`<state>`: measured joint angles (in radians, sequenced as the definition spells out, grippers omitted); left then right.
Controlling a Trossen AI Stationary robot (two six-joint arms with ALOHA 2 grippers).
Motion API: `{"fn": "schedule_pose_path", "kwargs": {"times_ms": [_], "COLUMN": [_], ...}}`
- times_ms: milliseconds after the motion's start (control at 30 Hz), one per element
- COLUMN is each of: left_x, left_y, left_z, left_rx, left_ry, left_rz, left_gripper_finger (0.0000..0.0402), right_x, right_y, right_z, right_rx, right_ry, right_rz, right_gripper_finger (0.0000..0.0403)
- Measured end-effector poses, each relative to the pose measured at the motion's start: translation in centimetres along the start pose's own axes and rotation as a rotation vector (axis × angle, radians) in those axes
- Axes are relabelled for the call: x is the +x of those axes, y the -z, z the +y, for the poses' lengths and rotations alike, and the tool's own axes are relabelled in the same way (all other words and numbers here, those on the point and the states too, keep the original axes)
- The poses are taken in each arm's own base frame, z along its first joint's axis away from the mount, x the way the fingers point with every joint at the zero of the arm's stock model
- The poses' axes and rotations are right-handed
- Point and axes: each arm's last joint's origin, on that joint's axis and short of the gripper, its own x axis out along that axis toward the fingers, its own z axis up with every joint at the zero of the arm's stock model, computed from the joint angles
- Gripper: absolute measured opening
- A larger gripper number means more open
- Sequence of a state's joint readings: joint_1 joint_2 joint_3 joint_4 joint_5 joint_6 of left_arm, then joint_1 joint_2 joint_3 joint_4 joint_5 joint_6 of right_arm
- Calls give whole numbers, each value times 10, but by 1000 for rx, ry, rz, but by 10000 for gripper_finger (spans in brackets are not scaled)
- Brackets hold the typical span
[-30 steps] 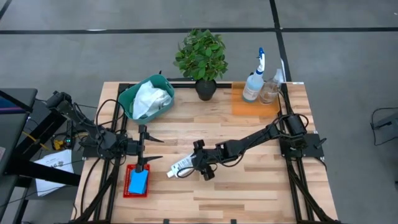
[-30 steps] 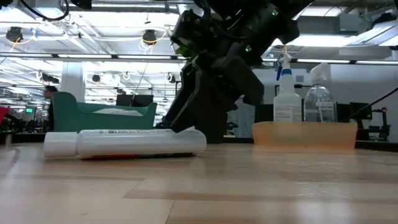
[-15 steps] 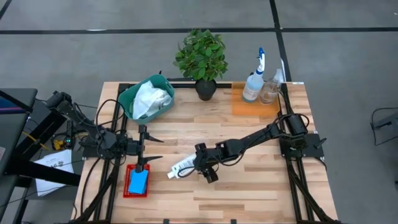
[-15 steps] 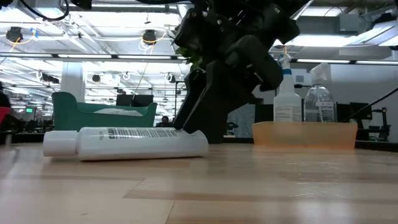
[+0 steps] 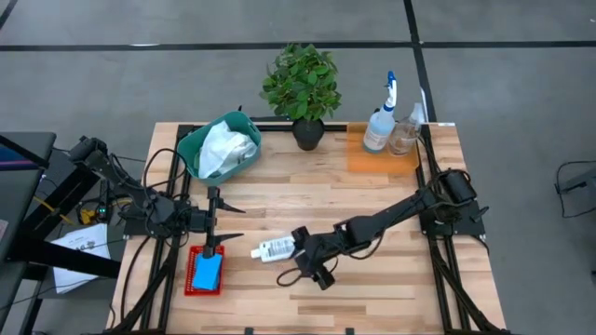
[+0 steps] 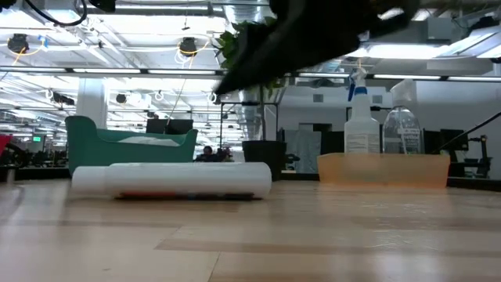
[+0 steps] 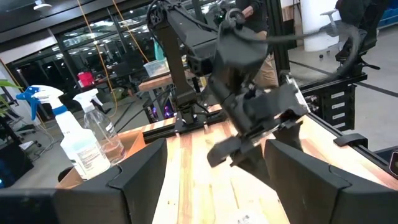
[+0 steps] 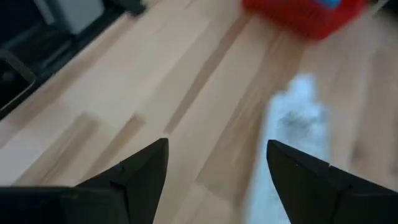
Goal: Pick & Place Kitchen Items
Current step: Put the clear restorer into the orange bin
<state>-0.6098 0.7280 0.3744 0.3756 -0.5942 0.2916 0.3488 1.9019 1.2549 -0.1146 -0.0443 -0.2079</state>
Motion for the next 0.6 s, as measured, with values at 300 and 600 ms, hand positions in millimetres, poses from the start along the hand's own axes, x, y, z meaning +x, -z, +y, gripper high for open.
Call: {"fn": "schedule_pose_path", "kwargs": {"times_ms": [300, 600], "left_x": [0, 0], "left_y": [0, 0], "left_z": [0, 0], "left_rx": [0, 0], "left_ry": [0, -1], "left_rz": [0, 0], "left_gripper_finger": [264, 264], "right_x": [-1, -1], "right_y": [-3, -3], "right_z": [-9, -20], "right_rx": [-48, 7], "right_ry": [214, 238], "right_rz": [1, -21], "right_gripper_finger": [265, 265]}}
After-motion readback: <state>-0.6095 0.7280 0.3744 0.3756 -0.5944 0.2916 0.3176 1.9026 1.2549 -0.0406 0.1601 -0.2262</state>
